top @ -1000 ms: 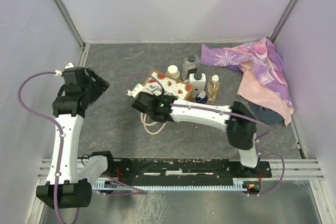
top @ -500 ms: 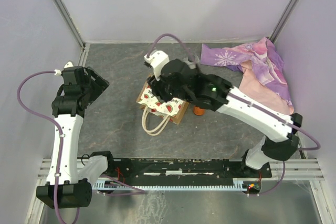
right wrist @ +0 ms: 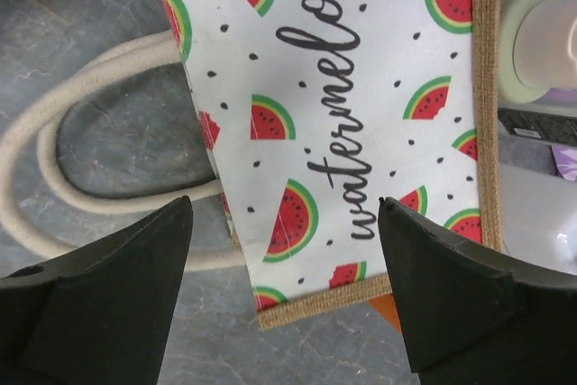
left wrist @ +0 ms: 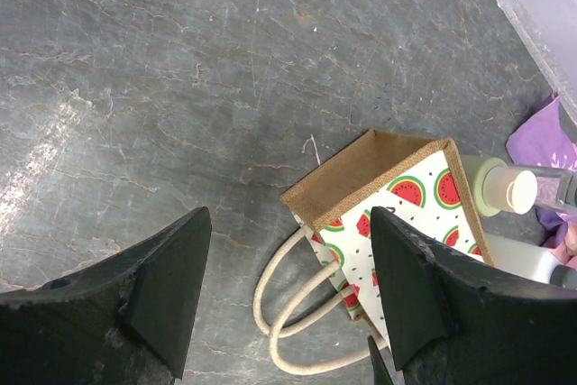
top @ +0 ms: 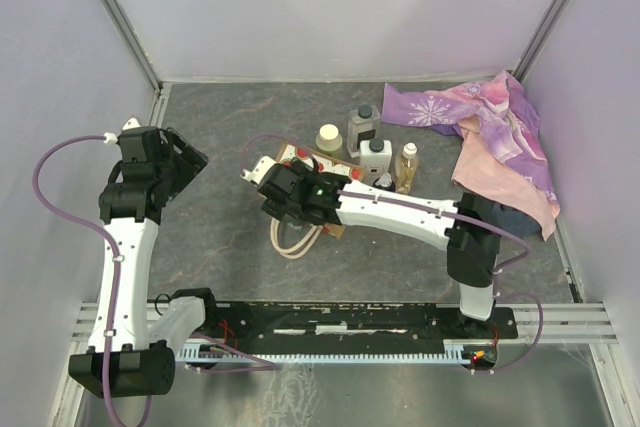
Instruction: Take the personal care products out of the canvas bag
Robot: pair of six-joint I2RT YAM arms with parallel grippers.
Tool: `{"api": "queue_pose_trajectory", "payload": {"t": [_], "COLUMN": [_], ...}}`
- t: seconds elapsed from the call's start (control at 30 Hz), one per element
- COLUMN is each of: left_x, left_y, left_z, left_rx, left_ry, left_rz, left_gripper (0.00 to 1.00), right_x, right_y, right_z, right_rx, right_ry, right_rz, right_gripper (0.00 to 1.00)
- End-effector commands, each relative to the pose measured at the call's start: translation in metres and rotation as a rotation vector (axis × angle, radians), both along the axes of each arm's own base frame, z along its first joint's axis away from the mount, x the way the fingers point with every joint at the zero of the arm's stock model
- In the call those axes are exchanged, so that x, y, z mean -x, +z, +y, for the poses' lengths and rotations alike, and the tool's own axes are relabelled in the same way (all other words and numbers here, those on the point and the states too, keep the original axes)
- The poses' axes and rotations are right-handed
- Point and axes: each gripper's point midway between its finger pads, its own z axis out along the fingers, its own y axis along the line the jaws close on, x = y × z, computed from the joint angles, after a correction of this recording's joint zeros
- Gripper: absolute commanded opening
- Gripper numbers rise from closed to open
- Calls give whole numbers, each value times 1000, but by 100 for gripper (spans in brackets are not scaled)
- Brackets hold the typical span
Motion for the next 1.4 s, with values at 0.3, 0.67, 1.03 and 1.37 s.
{"api": "queue_pose_trajectory", "payload": {"t": [0.3,0.67,1.03,1.37], "left_x": [-7,-7,-13,-9], "left_y": [6,6,9,2], "left_z": [-2,-4,0,-3], "left_rx": [-3,5,-7,8], "left_ry": [-34,-41,-25,-37], "left_rz": [-32,-33,-50,-41], "left_gripper": [78,78,78,78], "right_x": [-16,-58,44,28], "right_y": [-43,-65,146,136], "right_z": [19,-3,9,-11], "right_rx": [161,439,-294,-369], "right_ry": [31,-121,56,-15], "right_rz": [-157,-433,-115,267], "right_gripper": [91,1,1,1]}}
